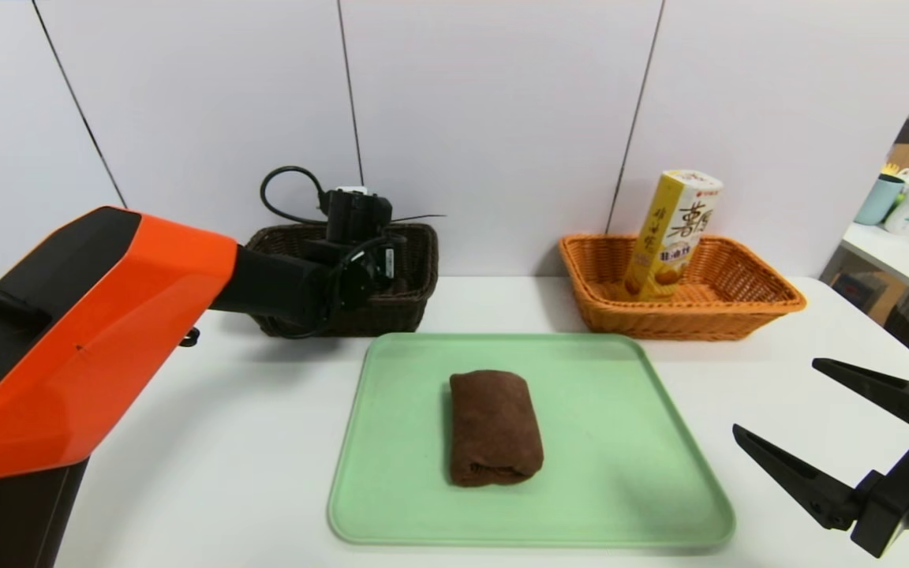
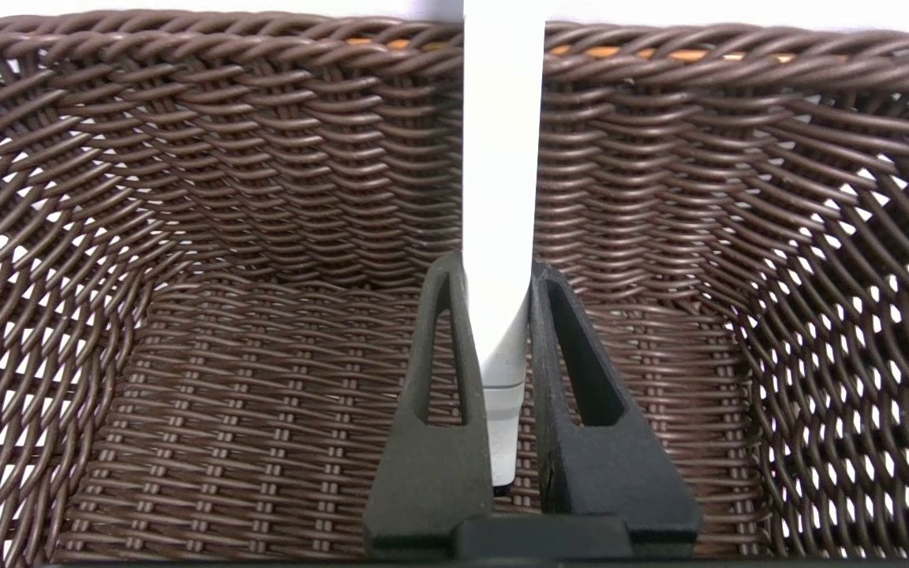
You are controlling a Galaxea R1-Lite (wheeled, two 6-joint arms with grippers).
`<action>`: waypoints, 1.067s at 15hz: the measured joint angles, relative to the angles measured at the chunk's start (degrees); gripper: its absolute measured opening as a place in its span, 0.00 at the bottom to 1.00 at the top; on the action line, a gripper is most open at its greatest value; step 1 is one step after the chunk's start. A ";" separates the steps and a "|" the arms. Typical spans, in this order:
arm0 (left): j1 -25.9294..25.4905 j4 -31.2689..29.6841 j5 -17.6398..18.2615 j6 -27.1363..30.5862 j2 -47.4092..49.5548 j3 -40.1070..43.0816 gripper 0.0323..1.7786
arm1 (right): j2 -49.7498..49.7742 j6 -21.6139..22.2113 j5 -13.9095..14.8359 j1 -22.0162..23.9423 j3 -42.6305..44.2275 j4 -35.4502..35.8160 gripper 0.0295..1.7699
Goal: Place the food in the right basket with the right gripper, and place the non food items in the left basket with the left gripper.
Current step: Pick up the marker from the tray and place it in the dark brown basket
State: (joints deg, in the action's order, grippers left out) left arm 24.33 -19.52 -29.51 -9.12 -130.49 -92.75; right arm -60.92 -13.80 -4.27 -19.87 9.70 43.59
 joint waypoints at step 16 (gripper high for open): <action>-0.28 0.12 1.02 -0.27 2.38 0.50 0.10 | -1.93 0.00 0.52 -1.21 0.40 0.20 0.96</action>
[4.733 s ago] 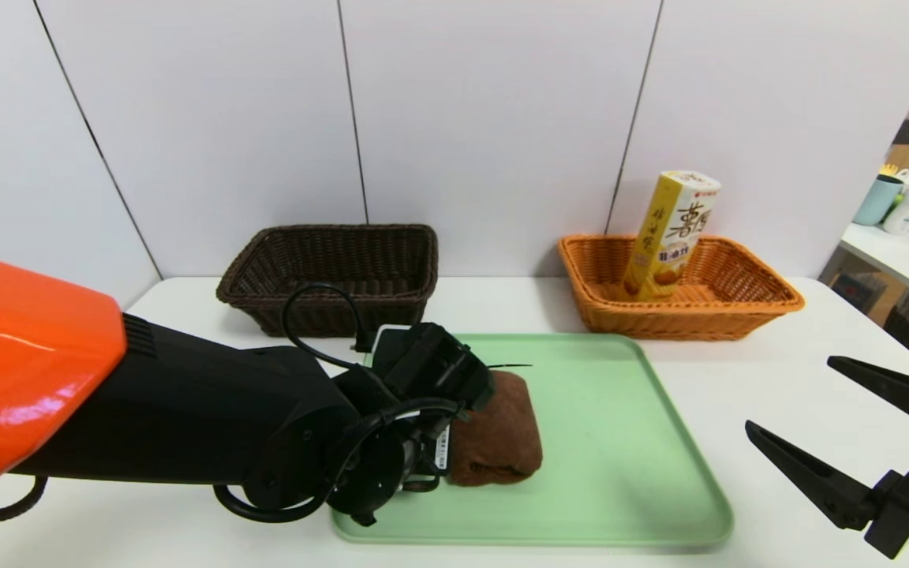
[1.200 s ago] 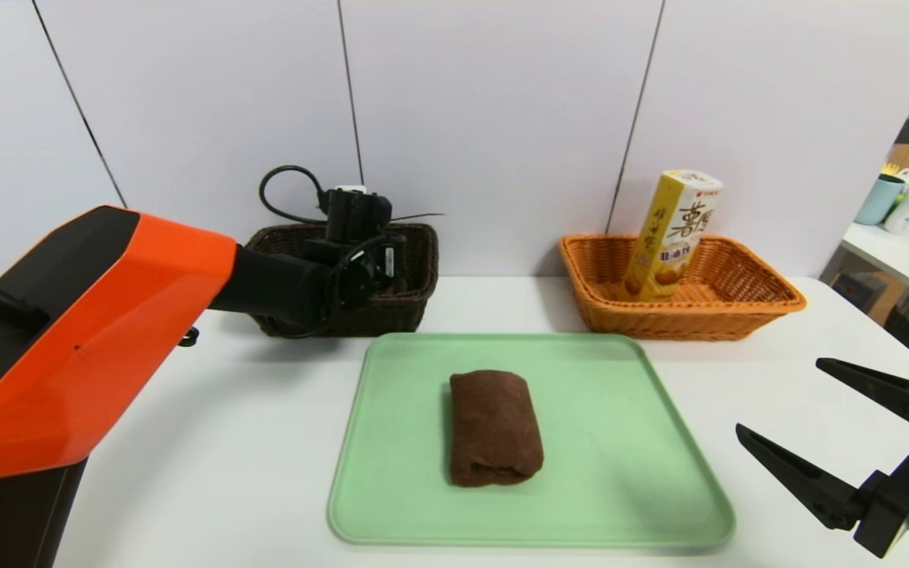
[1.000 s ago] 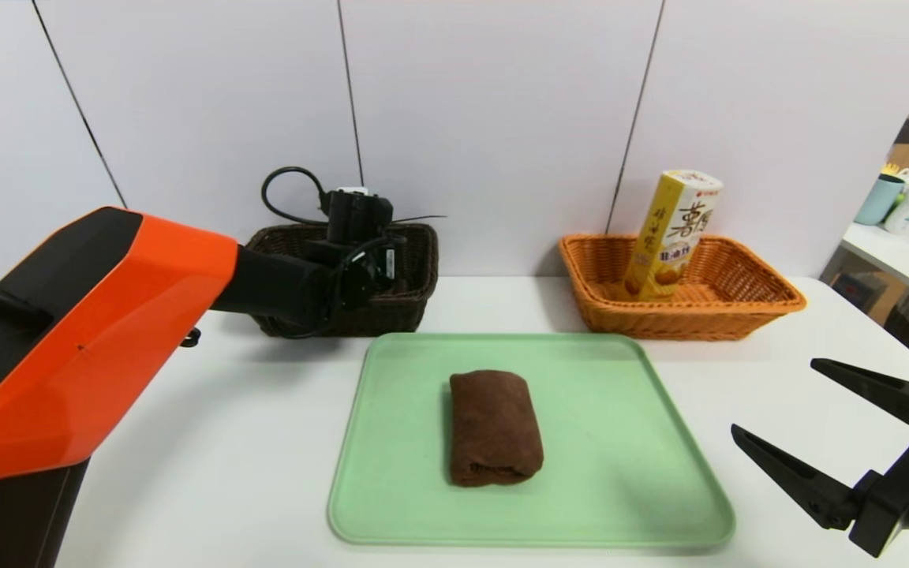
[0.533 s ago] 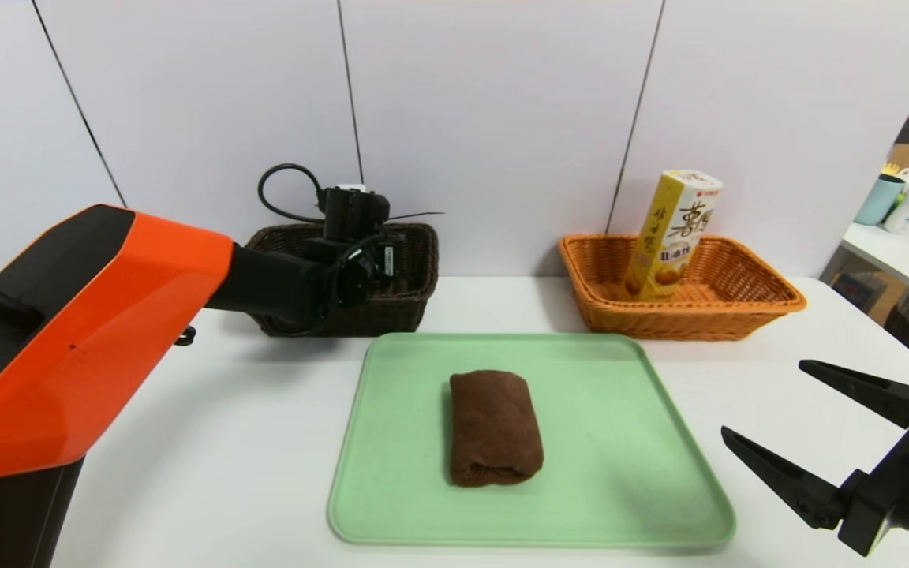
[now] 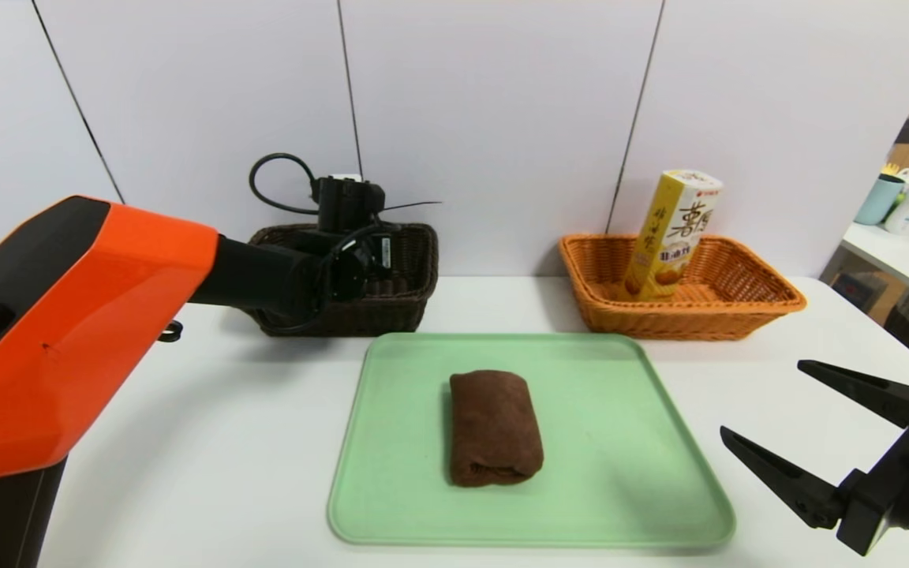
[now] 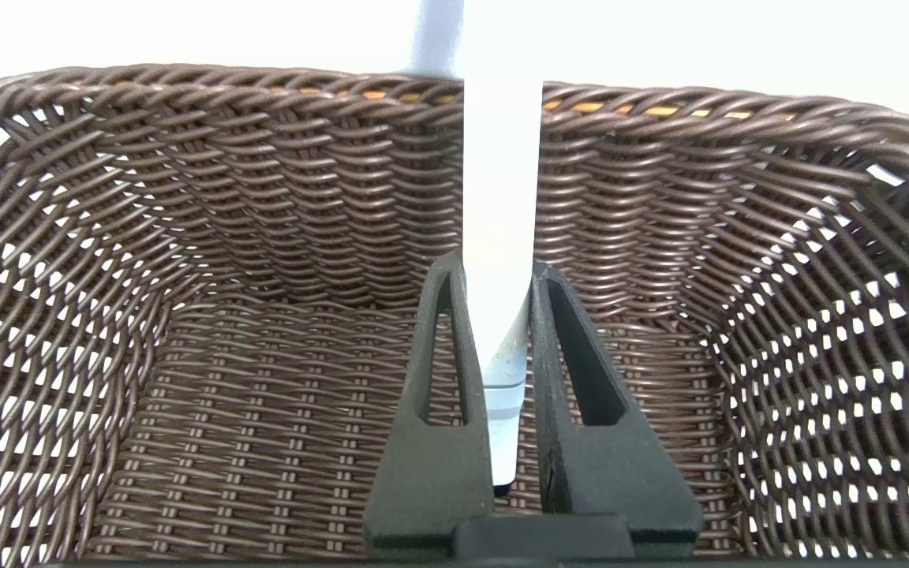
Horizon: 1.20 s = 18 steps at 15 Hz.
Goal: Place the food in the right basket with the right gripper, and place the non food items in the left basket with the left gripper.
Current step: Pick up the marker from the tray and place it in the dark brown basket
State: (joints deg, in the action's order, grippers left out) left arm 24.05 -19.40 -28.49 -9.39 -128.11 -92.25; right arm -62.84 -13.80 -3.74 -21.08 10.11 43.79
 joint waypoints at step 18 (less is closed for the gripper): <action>0.61 -0.23 -0.48 1.10 4.85 4.13 0.77 | 1.00 0.02 -0.02 0.00 -0.44 0.01 0.96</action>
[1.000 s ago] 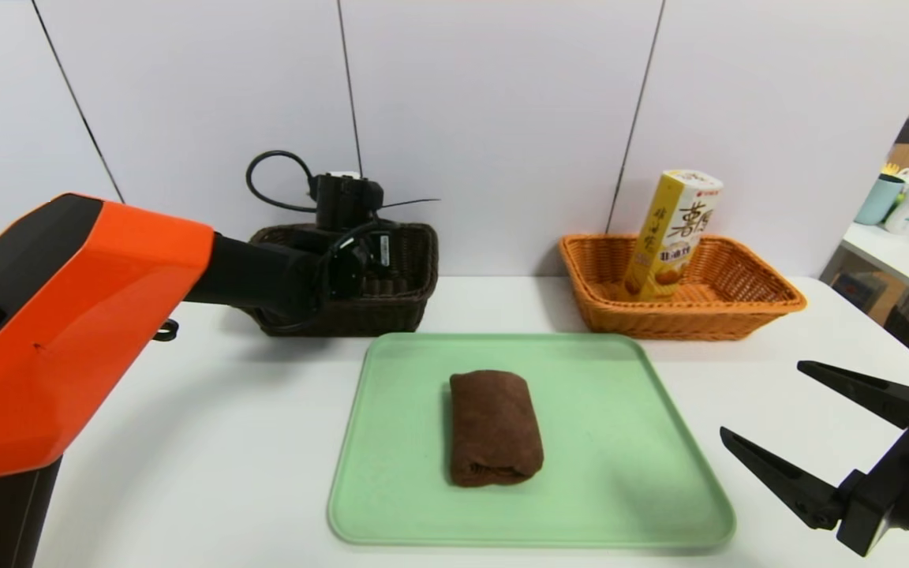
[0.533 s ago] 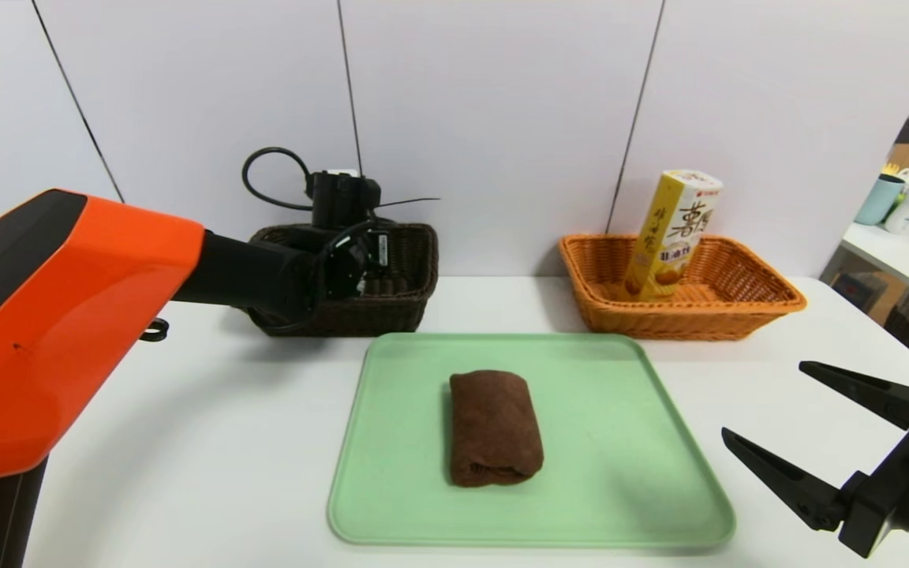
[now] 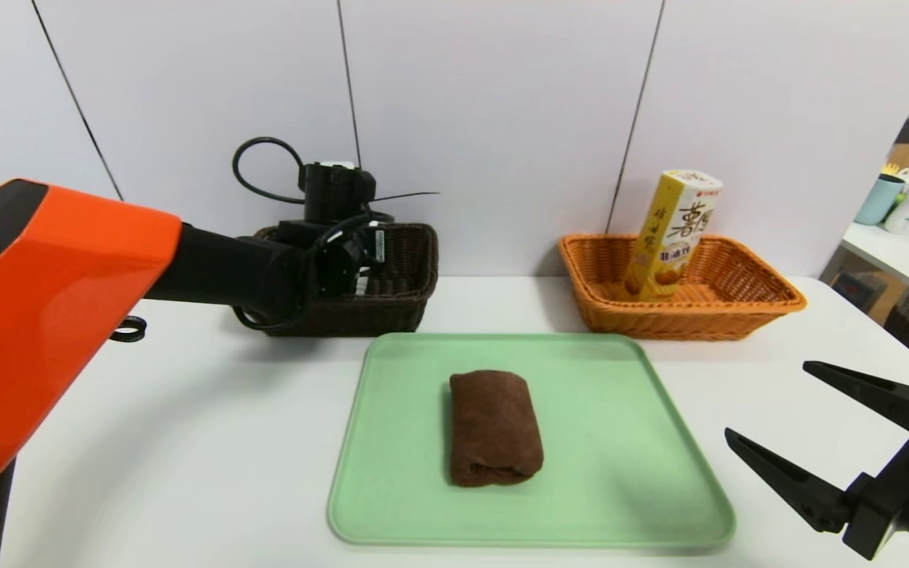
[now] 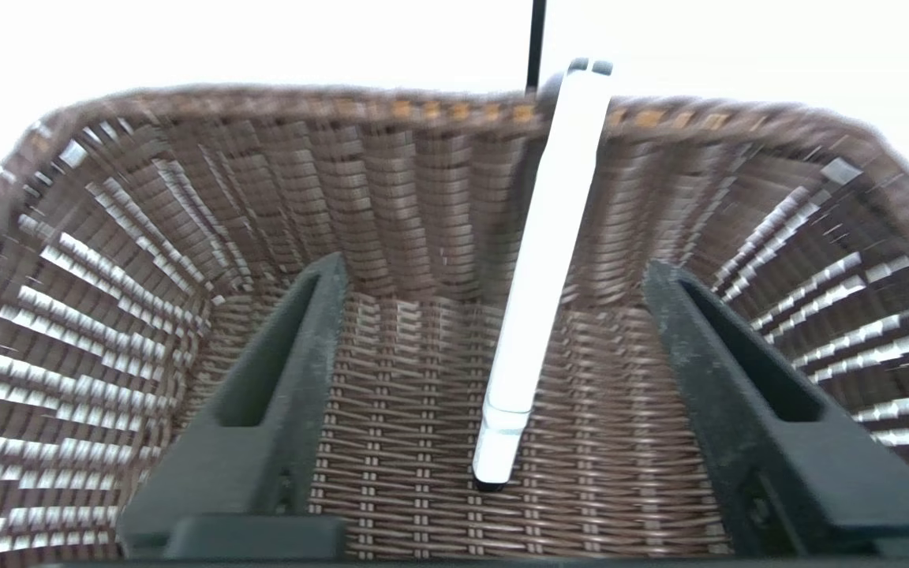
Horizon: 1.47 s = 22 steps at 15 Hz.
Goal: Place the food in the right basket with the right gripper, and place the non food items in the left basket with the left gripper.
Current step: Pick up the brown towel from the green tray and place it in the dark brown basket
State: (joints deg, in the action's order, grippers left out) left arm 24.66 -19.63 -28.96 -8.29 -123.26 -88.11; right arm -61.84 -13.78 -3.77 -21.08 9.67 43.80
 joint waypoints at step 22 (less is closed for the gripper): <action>29.72 34.69 -5.13 -19.71 23.65 11.22 0.94 | 2.72 -0.02 0.50 0.02 -1.24 -0.21 0.96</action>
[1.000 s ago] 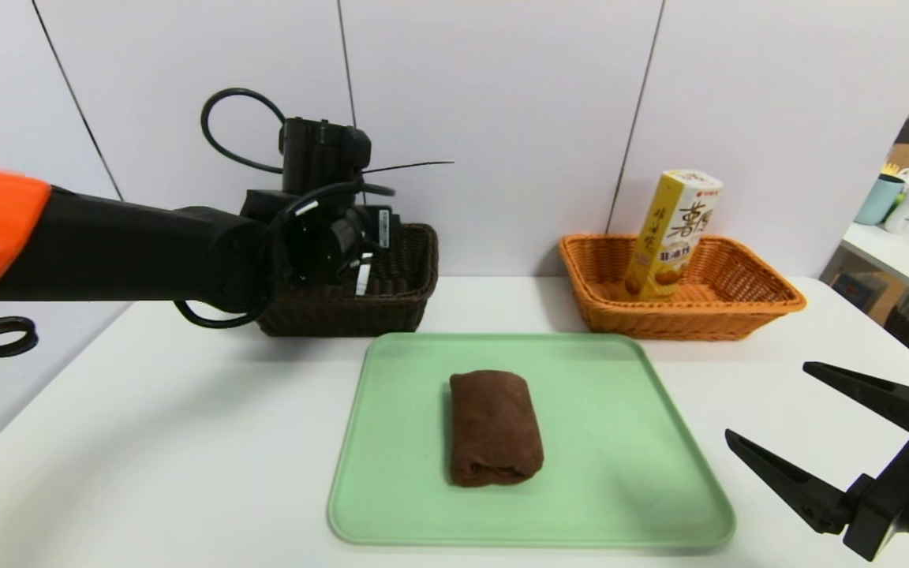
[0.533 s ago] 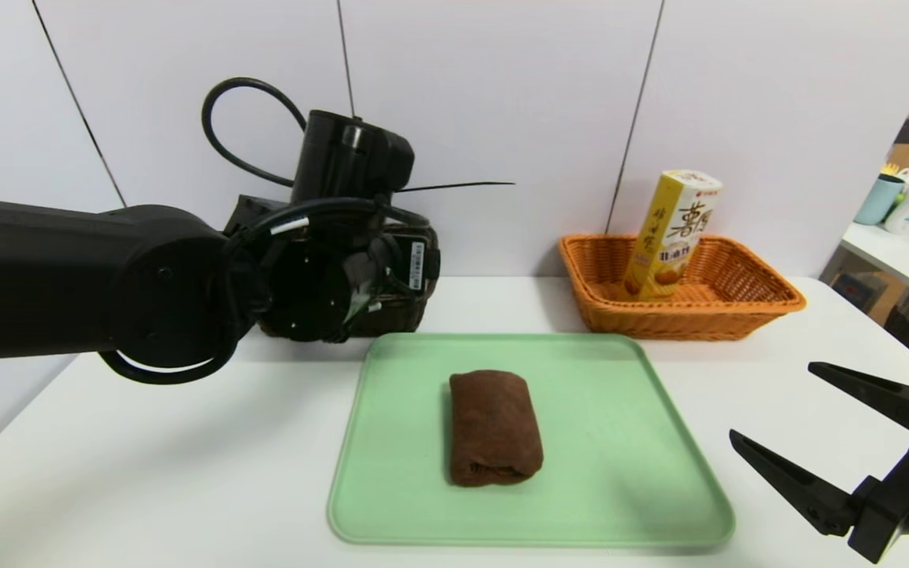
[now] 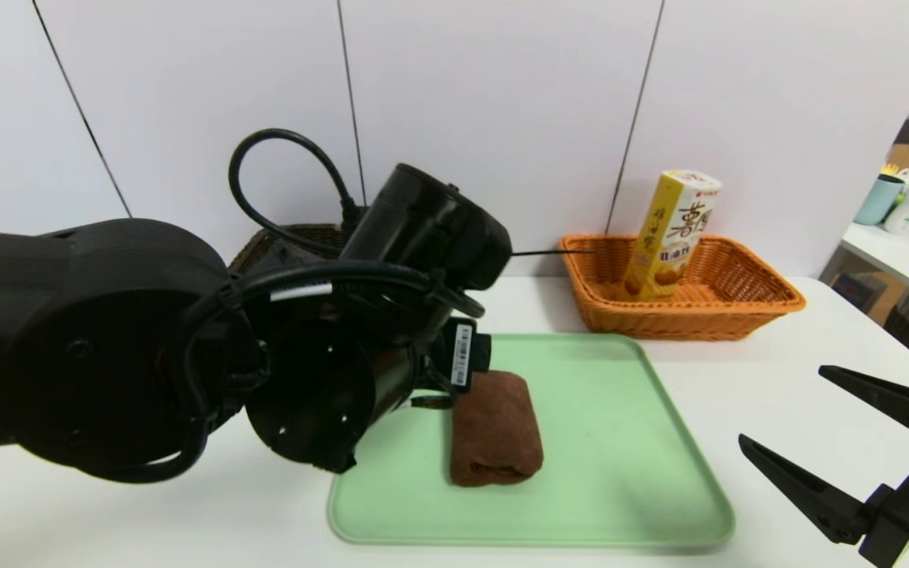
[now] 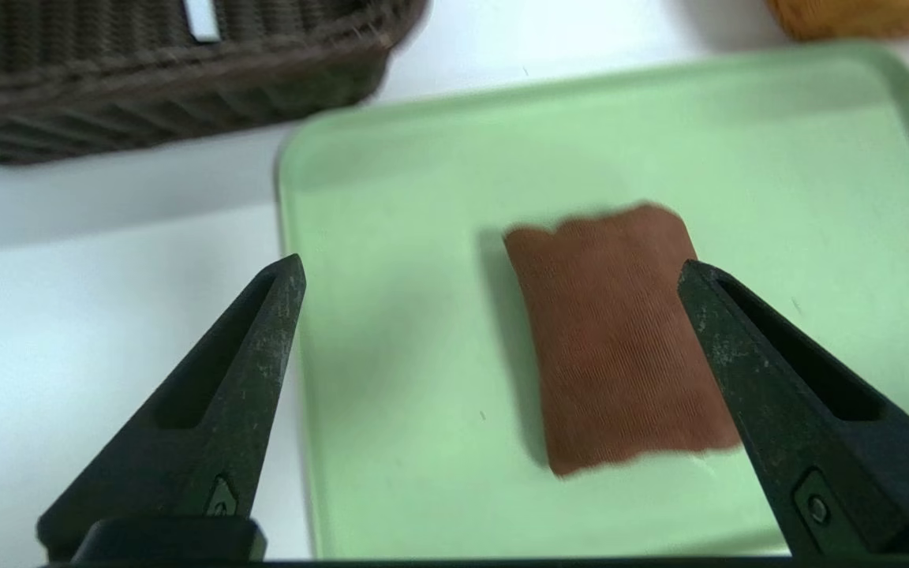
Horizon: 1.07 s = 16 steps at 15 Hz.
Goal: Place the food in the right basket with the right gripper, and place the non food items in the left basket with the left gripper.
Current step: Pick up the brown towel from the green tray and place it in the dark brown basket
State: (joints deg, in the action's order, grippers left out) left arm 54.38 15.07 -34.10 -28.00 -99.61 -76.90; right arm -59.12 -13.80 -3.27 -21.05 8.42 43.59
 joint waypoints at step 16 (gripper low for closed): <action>5.29 24.62 2.95 -18.25 -14.99 -22.47 0.95 | 1.00 0.05 0.05 -0.02 -0.68 -0.02 0.96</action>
State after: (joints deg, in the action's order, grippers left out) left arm 59.67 39.69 -31.15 -46.25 -114.60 -99.37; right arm -58.12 -13.75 -3.22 -21.08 7.74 43.57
